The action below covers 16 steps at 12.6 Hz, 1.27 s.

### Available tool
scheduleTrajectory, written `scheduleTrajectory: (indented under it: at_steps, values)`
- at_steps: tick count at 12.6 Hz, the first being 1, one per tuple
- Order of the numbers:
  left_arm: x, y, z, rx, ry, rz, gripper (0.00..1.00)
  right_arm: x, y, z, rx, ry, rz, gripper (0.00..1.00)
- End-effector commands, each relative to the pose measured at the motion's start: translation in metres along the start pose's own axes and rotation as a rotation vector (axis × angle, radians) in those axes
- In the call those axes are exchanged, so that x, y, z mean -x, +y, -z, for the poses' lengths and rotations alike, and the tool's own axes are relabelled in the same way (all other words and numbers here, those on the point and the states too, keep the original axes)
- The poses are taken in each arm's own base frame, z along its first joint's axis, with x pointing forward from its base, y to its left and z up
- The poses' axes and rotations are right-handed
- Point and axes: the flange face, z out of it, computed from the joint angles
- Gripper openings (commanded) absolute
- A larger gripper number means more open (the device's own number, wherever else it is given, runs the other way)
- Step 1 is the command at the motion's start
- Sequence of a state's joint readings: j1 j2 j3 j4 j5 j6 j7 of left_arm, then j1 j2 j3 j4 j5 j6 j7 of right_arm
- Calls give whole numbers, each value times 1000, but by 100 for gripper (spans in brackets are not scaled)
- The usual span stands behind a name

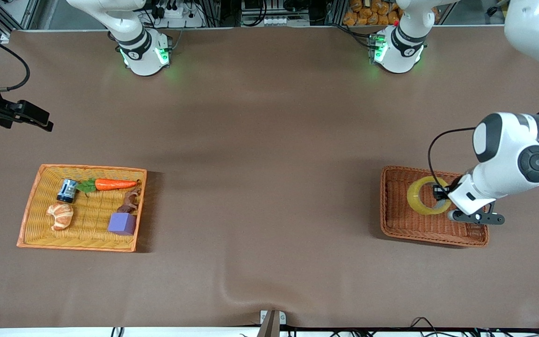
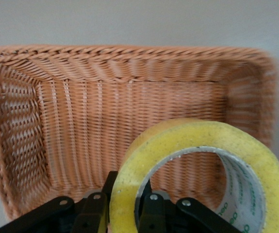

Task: Transfer tape with both arms
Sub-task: 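Lower the tape roll into the basket and open the left gripper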

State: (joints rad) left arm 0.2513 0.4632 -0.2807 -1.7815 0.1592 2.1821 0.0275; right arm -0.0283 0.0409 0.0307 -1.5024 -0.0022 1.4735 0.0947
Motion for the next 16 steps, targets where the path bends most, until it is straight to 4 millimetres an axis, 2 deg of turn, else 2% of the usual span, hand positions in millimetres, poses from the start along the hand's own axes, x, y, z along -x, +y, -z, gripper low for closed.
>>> scheduleTrajectory:
  at_steps: [1, 2, 4, 5, 7, 10, 13, 15, 16]
  values:
    - [-3, -3, -21, 26, 31, -37, 27, 3, 2, 4, -19, 7, -21, 100]
    - [-2, -4, -21, 26, 31, -34, 99, 2, 2, 4, -19, 7, -21, 100]
    - [0, -6, 2, 14, 55, -15, 100, 3, 2, 5, -19, 11, -21, 100]
    - [1, -4, 31, 3, 81, -19, 100, 3, 2, 5, -19, 10, -21, 100]
    - [12, 29, 106, -27, 120, -23, 100, 4, 2, 4, -18, 1, -21, 100]
    - [40, 72, 197, -70, 185, 97, 100, 4, 3, 4, -18, 0, -22, 100]
    - [59, 73, 270, -87, 138, 126, 100, 4, 2, 3, -18, -1, -21, 100]
    - [69, 70, 297, -80, 113, 137, 100, 4, 2, 2, -18, -4, -21, 100]
    - [81, 71, 316, -70, 134, 145, 100, 5, 3, 3, -16, -5, -23, 100]
